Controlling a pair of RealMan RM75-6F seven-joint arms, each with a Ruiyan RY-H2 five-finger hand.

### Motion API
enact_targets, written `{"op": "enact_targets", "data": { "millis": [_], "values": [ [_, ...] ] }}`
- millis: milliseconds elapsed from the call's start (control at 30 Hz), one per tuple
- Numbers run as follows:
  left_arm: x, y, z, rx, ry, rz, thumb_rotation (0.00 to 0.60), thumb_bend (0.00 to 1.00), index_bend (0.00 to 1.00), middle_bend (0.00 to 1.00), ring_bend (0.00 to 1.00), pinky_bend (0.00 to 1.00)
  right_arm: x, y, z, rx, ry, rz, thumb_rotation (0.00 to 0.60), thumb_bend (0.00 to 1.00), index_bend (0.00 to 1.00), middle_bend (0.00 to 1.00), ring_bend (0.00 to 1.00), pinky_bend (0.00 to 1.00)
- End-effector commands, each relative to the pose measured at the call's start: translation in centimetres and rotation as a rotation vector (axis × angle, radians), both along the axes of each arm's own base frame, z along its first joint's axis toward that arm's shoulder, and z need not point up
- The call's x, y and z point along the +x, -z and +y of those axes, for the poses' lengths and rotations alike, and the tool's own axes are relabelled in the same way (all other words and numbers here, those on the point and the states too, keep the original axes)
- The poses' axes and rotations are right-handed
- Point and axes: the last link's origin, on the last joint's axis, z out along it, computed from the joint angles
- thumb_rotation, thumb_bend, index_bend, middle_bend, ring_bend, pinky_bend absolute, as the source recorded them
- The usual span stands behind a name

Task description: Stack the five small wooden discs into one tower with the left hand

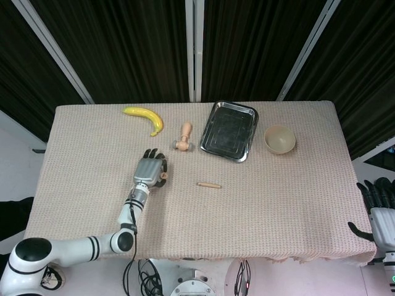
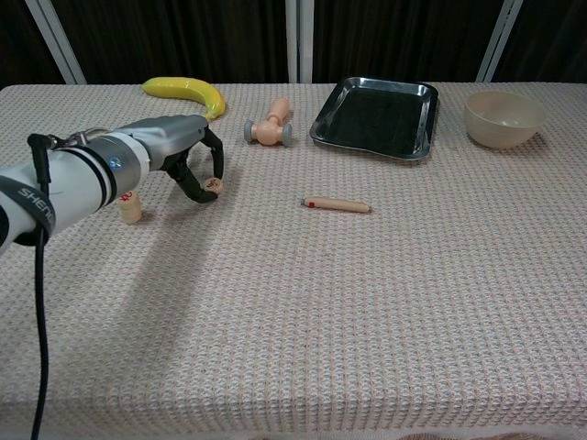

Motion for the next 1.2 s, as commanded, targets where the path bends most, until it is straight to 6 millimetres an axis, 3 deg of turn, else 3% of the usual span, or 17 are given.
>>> {"op": "enact_targets", "data": {
  "millis": [33,200,400,667,933,1200],
  "values": [
    [0.2,-0.3,0.0,0.006,0.009,-0.003,0.6,0.28,0.55,0.2,0.0,0.0,0.0,0.1,0.0,0.002,-0.001,0.0,0.6,0.14,0.0,0.0,0.0,0.0],
    [1.3,-1.8,0.0,0.035,0.035,-0.042,0.6,0.28,0.55,0.2,0.0,0.0,0.2,0.0,-0.1,0.0,-0.01,-0.001,0.6,0.14,0.0,0.0,0.0,0.0],
    [2.2,-5.4,-1.2,0.03,0.038,-0.088,0.6,0.28,0.55,0.21,0.0,0.0,0.4,0.1,-0.3,0.003,-0.014,0.0,0.6,0.14,0.0,0.0,0.0,0.0],
    [-0.6,-9.1,-4.0,-0.018,-0.046,-0.024,0.6,0.28,0.55,0.22,0.0,0.0,1.0,0.5,-0.5,0.01,-0.039,-0.008,0.6,0.14,0.0,0.0,0.0,0.0],
    [-3.7,-9.3,-5.9,-0.026,-0.078,-0.029,0.6,0.28,0.55,0.22,0.0,0.0,1.6,0.5,-0.4,0.009,-0.054,-0.005,0.6,0.14,0.0,0.0,0.0,0.0],
    [-4.9,-8.9,-5.8,-0.032,-0.099,-0.038,0.6,0.28,0.54,0.22,0.0,0.0,1.7,0.4,-0.3,0.006,-0.049,0.002,0.6,0.14,0.0,0.0,0.0,0.0]
  ]
}}
